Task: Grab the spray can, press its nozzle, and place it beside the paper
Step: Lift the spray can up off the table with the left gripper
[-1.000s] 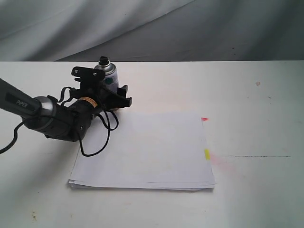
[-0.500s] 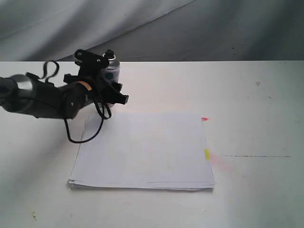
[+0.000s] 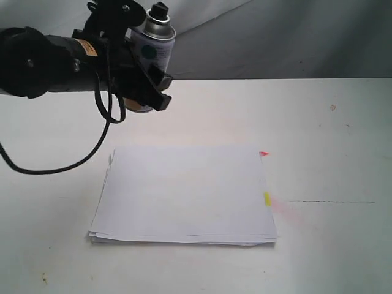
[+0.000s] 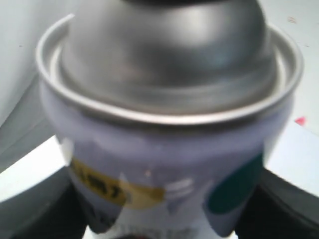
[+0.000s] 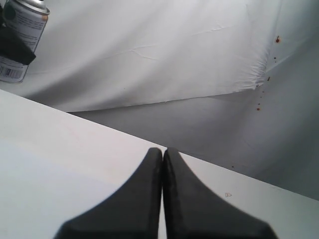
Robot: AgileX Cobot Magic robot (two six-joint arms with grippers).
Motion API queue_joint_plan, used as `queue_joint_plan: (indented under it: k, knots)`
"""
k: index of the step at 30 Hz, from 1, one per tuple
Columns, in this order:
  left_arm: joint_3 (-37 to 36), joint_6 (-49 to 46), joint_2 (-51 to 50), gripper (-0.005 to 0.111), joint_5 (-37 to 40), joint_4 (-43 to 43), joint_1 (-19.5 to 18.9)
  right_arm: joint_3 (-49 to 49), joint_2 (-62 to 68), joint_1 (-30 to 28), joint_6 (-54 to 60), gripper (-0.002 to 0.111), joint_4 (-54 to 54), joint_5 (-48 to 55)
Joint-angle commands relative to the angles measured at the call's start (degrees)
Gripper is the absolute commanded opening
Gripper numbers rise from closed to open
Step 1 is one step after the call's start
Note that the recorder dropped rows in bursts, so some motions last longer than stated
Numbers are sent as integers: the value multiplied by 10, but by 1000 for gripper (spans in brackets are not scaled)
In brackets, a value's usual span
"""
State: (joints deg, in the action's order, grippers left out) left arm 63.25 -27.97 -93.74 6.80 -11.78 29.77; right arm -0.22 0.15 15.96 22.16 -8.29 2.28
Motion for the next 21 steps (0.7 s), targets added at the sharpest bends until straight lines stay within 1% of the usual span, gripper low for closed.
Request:
queue_joint_plan:
  k: [1,5,9,21]
  knots:
    - [-29,25,21,0,14,5,21,2,-2,1,-1,0,-2,-7]
    - [-68,48,23,0,22,9,21,2,-2,1,-1,0,-2,-7]
    - [-101,53,23,0,-12,18,21,2,-2,1,-1,0,-2,-7]
    - [-106,53,23,0,-43,18,21,2,-2,1,-1,0,-2,-7]
